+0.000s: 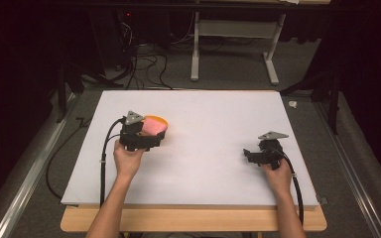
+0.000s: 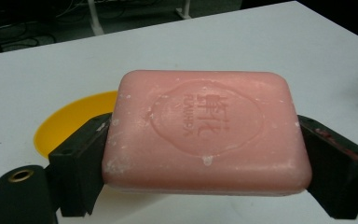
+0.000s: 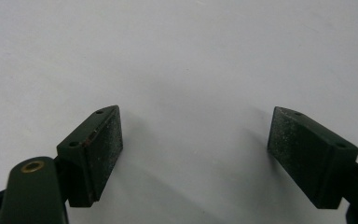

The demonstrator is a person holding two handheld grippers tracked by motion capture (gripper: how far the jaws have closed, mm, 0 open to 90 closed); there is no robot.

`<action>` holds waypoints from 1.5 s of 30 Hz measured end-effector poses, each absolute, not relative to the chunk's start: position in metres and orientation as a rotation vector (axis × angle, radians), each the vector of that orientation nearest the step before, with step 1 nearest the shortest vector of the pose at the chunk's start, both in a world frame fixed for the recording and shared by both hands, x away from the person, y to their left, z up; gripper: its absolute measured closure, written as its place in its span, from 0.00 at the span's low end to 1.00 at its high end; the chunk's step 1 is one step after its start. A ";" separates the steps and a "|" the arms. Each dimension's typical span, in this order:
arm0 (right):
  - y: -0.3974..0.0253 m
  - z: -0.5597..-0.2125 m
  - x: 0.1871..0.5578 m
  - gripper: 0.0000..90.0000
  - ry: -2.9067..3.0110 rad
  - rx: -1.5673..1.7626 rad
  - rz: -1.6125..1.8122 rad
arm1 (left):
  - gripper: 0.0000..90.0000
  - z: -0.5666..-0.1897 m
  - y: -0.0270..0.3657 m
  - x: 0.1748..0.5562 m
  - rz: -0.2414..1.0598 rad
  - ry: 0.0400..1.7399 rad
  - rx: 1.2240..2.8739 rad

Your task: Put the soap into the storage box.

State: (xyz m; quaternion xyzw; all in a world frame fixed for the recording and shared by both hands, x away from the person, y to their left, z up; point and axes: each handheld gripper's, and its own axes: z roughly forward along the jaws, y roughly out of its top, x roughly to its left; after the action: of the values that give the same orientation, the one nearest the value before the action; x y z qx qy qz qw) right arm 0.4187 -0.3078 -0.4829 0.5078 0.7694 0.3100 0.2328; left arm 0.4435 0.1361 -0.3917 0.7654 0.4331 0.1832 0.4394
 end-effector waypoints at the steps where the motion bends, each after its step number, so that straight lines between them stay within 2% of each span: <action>1: -0.308 -0.483 0.419 0.21 2.114 1.395 0.851 | 0.15 -0.390 0.136 0.446 0.458 1.086 1.906; 28: -0.308 -0.483 0.419 0.21 2.116 1.393 0.849 | 0.15 -0.393 0.137 0.488 0.509 1.219 1.915; 45: -0.308 -0.483 0.419 0.21 2.116 1.392 0.850 | 0.15 -0.415 0.138 0.509 0.507 1.318 1.932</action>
State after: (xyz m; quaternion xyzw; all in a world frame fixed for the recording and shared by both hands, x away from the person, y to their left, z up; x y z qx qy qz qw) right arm 0.4186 -0.3076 -0.4828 0.5066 0.7702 0.3096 0.2330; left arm 0.5087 0.1383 -0.4154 0.7516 0.5127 0.1971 0.3654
